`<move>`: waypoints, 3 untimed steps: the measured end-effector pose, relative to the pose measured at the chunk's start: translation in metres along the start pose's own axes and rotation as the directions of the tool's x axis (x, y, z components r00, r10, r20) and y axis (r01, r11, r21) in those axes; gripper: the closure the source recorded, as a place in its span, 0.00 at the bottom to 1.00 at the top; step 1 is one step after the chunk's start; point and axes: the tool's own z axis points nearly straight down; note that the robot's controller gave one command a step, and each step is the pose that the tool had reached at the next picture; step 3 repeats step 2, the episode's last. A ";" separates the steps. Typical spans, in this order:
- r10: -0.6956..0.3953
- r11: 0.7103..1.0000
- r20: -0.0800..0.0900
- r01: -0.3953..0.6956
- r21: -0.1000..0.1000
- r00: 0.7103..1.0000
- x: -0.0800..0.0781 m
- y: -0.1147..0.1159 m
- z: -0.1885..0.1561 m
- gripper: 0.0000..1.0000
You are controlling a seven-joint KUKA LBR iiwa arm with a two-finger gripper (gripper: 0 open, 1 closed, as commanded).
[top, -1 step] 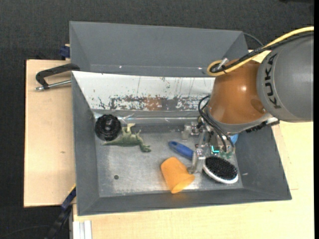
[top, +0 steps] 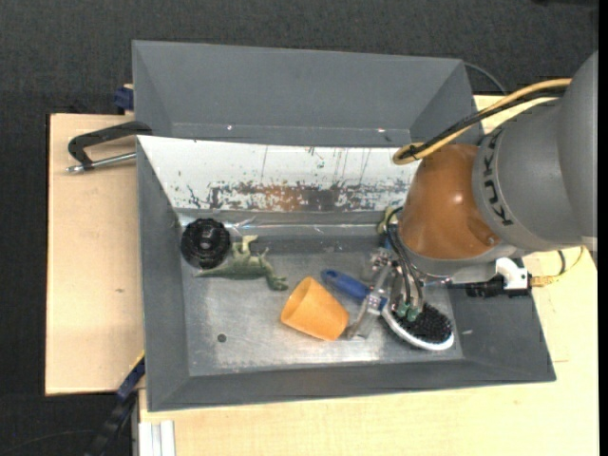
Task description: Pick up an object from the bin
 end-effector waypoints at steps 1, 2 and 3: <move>-0.002 1.000 0.003 0.002 -0.001 1.000 -0.001 0.001 -0.001 1.00; -0.033 0.999 0.018 0.033 -0.004 0.999 0.003 -0.039 -0.208 1.00; -0.033 0.999 0.018 0.033 -0.004 0.999 0.003 -0.039 -0.208 1.00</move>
Offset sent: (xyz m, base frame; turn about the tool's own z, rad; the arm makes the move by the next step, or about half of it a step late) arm 0.0000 0.0000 0.0000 0.0000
